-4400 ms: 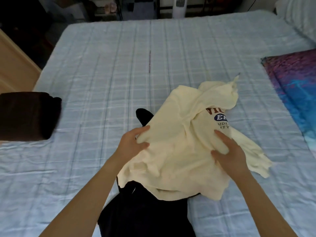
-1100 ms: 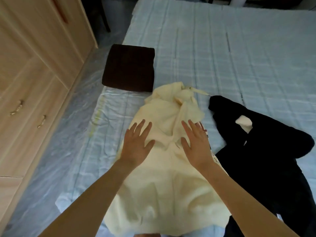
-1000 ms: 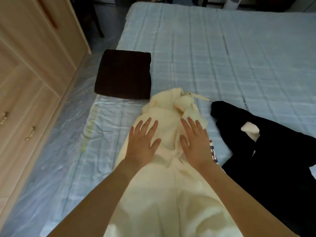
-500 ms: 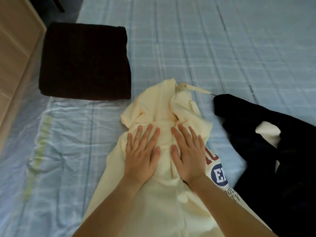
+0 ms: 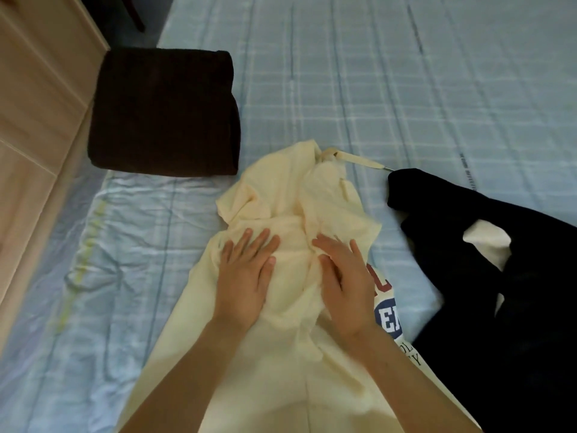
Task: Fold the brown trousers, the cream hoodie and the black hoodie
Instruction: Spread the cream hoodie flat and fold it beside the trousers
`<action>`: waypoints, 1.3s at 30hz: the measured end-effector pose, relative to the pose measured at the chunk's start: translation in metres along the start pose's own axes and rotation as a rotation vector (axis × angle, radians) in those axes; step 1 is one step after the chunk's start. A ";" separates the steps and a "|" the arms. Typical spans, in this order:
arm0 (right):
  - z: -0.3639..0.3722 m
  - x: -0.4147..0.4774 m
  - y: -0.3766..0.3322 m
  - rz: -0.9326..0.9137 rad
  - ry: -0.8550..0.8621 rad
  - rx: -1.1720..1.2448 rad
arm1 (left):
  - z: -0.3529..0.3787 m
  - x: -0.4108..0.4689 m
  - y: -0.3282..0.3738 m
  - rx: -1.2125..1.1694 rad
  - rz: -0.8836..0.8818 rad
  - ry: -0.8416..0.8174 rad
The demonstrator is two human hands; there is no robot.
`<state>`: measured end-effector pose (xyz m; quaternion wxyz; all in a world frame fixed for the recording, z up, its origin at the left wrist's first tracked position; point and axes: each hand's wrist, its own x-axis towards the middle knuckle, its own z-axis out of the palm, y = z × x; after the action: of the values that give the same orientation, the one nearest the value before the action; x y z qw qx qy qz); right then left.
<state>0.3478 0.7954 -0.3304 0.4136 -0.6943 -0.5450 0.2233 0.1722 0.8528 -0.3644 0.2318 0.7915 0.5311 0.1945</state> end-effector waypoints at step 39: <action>-0.074 -0.032 -0.010 -0.124 -0.647 -0.017 | -0.077 -0.088 0.065 -0.529 -0.389 0.019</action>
<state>0.3881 0.7417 -0.2853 0.2261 -0.5561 -0.6913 0.4021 0.1460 0.7621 -0.2696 0.4571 0.5856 0.6057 0.2851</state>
